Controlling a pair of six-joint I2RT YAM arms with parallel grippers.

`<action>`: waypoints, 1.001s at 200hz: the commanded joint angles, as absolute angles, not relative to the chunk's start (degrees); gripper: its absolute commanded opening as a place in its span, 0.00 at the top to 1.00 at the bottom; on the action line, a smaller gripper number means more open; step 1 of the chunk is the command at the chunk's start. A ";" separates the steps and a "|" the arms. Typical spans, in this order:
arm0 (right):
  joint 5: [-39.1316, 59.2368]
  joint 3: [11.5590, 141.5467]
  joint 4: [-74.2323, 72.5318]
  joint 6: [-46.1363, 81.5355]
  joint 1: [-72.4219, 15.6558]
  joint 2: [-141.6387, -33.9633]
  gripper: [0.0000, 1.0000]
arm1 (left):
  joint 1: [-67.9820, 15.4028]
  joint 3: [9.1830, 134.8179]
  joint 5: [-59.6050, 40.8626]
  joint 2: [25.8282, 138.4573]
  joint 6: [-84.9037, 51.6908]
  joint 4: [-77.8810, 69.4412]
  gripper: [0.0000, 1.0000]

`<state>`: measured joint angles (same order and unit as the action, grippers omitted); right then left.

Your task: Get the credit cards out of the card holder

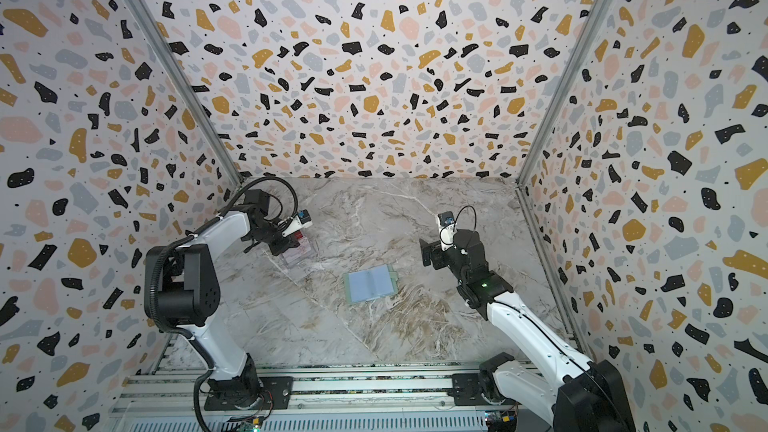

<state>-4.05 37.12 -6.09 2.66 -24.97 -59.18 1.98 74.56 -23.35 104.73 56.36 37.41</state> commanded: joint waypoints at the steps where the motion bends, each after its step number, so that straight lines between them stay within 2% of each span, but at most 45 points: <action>1: -3.57 37.79 -6.86 2.39 -24.75 -57.50 0.01 | 2.29 73.22 -24.42 104.94 55.35 36.24 1.00; 148: -3.06 37.35 -6.91 2.55 -24.71 -56.57 0.01 | 2.29 70.98 -25.31 107.23 52.65 34.18 1.00; 200: -3.07 37.18 -6.92 2.55 -24.77 -56.54 0.01 | 2.33 70.91 -25.40 107.58 52.14 33.91 0.95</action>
<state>-3.20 37.12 -6.11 2.63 -24.97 -57.98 2.15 71.85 -24.34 106.21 52.82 33.74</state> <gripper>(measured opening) 0.989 0.048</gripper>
